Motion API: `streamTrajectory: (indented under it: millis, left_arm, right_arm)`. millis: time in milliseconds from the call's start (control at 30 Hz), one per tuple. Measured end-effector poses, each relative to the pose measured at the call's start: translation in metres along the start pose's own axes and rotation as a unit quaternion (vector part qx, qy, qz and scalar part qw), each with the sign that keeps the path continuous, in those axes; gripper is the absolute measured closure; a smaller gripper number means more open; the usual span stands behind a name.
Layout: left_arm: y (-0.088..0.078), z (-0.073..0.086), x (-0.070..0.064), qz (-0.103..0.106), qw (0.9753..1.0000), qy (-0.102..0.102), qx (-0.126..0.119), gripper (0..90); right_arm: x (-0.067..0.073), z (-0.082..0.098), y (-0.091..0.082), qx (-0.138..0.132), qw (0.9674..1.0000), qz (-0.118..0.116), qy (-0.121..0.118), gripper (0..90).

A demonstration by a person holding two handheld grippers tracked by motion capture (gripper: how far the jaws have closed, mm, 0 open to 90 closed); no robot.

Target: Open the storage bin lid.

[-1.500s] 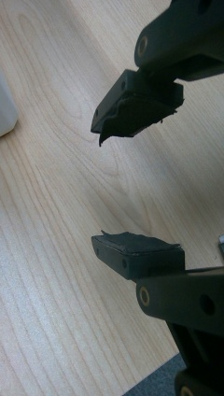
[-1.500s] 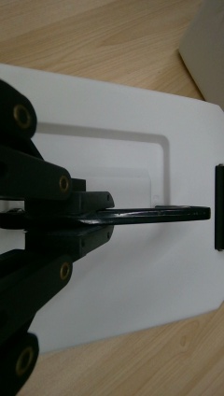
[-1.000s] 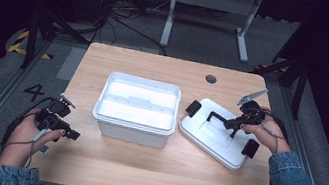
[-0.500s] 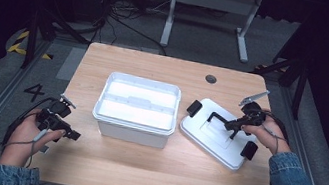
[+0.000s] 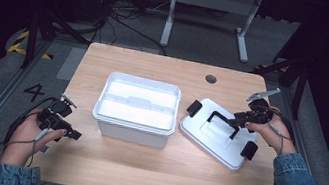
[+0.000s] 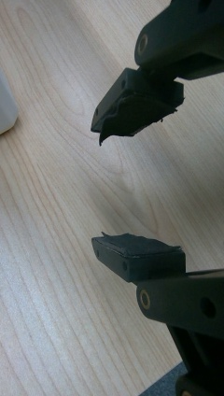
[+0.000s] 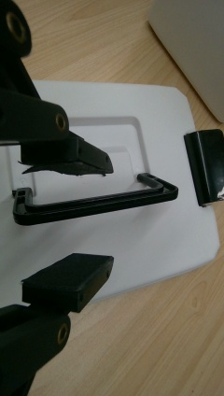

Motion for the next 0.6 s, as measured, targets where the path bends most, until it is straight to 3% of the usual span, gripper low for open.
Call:
streamTrajectory:
  millis: [333, 600]
  left_arm:
    - [0.002, -0.002, -0.002, -0.003, 1.0000, 0.002, 0.003, 39.9]
    - [0.004, 0.000, -0.003, -0.002, 1.0000, 0.002, 0.007, 39.8]
  right_arm:
    - [0.019, 0.004, -0.031, -0.016, 0.9997, 0.012, -0.013, 49.2]
    - [0.042, 0.026, -0.062, -0.039, 0.9989, 0.022, -0.010, 50.4]
Point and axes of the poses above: each handheld gripper's, and its own axes: y roughly forward along the jaws, z roughly out of its underside, x roughly to its left, the point moved 5 cm from there along y, roughly forward along the jaws, and after that the axes turned 8 degrees about -y, right-handed, at the moved point
